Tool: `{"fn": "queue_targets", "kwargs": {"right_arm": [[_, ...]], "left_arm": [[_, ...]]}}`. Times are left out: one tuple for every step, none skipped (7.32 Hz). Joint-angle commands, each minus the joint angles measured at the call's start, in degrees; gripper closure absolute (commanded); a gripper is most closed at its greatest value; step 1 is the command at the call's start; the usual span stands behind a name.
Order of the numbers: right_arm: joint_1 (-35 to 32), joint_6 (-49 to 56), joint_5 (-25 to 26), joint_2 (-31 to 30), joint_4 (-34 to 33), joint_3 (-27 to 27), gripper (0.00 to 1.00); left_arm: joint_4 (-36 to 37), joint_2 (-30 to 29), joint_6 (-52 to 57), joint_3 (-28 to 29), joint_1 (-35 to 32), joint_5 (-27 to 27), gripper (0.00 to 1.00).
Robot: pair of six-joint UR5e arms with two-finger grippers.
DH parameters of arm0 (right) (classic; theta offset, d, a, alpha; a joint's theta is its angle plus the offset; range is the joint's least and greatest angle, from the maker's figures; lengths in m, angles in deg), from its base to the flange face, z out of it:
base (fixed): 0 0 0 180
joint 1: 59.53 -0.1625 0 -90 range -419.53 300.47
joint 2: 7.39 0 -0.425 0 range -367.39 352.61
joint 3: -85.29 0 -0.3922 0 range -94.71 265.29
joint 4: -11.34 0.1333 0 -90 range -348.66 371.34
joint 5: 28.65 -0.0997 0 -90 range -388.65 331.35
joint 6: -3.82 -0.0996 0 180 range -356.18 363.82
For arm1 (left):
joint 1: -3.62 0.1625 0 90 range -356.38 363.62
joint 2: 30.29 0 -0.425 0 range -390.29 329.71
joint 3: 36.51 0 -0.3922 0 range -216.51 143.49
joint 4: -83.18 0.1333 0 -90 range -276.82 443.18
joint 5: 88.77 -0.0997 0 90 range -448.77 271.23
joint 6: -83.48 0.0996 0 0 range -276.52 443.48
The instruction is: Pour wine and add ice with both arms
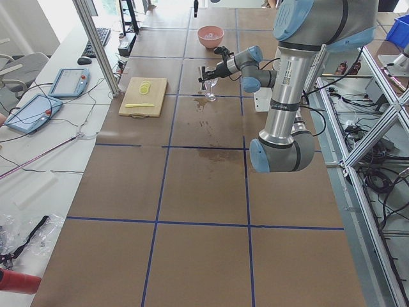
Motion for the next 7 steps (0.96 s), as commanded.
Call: {"fn": "queue_targets", "kwargs": {"right_arm": [[0.0, -0.1, 0.0, -0.1, 0.0, 0.2, 0.0], [0.0, 0.0, 0.0, 0.0, 0.0, 0.1, 0.0], [0.0, -0.1, 0.0, 0.0, 0.0, 0.3, 0.0], [0.0, -0.1, 0.0, 0.0, 0.0, 0.3, 0.0], [0.0, -0.1, 0.0, 0.0, 0.0, 0.4, 0.0], [0.0, -0.1, 0.0, 0.0, 0.0, 0.6, 0.0], [0.0, -0.3, 0.0, -0.2, 0.1, 0.9, 0.0]], "left_arm": [[-1.2, 2.1, -6.2, -0.1, 0.0, 0.0, 1.0], [-1.2, 3.3, -11.4, 0.4, 0.0, -0.1, 1.0], [-1.9, 5.8, -15.2, 0.2, 0.0, -0.2, 1.0], [-9.5, 10.0, -18.5, 0.6, 0.0, -0.3, 1.0], [-22.6, 16.1, -21.0, 2.2, 0.0, -0.3, 1.0], [-33.7, 19.5, -23.1, 8.1, 0.0, -0.8, 1.0], [-40.4, 21.1, -28.0, 13.6, 0.0, -0.9, 1.0]]}}
